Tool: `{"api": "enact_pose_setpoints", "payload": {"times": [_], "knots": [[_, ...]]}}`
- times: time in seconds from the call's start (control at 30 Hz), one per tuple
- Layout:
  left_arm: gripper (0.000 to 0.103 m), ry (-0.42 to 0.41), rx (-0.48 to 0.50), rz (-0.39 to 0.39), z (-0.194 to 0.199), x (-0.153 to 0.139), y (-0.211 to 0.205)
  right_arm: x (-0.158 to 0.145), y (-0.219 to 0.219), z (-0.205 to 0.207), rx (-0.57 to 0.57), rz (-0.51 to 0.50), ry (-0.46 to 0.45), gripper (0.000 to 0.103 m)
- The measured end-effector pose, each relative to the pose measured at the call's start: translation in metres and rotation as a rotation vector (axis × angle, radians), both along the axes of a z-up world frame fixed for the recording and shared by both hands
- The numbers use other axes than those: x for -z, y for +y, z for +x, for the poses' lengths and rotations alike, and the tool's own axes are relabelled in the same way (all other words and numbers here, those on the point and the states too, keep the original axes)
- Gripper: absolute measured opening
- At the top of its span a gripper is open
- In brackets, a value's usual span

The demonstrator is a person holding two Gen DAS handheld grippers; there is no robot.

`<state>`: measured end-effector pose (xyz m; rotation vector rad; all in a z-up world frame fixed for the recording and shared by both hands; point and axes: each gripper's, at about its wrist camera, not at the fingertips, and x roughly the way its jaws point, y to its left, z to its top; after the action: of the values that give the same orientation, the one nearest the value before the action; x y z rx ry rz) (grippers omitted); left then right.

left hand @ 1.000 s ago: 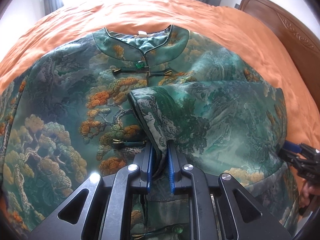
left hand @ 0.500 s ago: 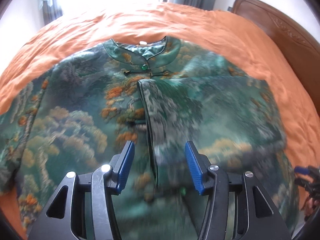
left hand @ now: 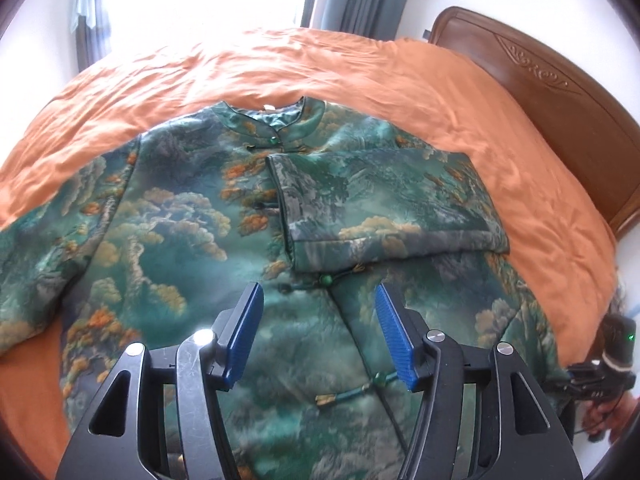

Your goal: Fold large clothes

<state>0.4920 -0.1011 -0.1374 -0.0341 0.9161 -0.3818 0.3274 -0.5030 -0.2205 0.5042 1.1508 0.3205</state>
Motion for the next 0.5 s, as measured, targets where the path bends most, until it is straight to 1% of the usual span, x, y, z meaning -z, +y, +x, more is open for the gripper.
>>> {"api": "enact_pose_setpoints", "payload": {"times": [0.07, 0.17, 0.27, 0.3, 0.33, 0.43, 0.5], "knots": [[0.06, -0.002, 0.002, -0.009, -0.007, -0.003, 0.005, -0.008, 0.006, -0.006, 0.001, -0.028, -0.001, 0.014], [0.06, 0.0, 0.005, -0.021, -0.014, -0.005, 0.014, -0.021, 0.016, -0.018, -0.003, -0.064, -0.009, 0.013], [0.06, 0.001, 0.013, -0.031, -0.018, -0.006, 0.021, -0.025, 0.024, -0.029, -0.007, -0.07, -0.006, 0.013], [0.06, 0.004, 0.016, -0.03, -0.019, -0.006, 0.022, -0.025, 0.027, -0.034, -0.007, -0.086, -0.01, 0.013], [0.06, 0.005, 0.018, -0.03, -0.02, -0.007, 0.023, -0.025, 0.024, -0.033, -0.003, -0.091, -0.006, 0.013], [0.06, 0.001, 0.03, -0.041, -0.025, -0.01, 0.027, -0.022, 0.023, -0.038, 0.041, -0.059, 0.005, 0.012], [0.06, -0.005, 0.038, -0.047, -0.03, -0.013, 0.03, -0.023, 0.028, -0.042, 0.043, -0.054, 0.0, 0.011]]}}
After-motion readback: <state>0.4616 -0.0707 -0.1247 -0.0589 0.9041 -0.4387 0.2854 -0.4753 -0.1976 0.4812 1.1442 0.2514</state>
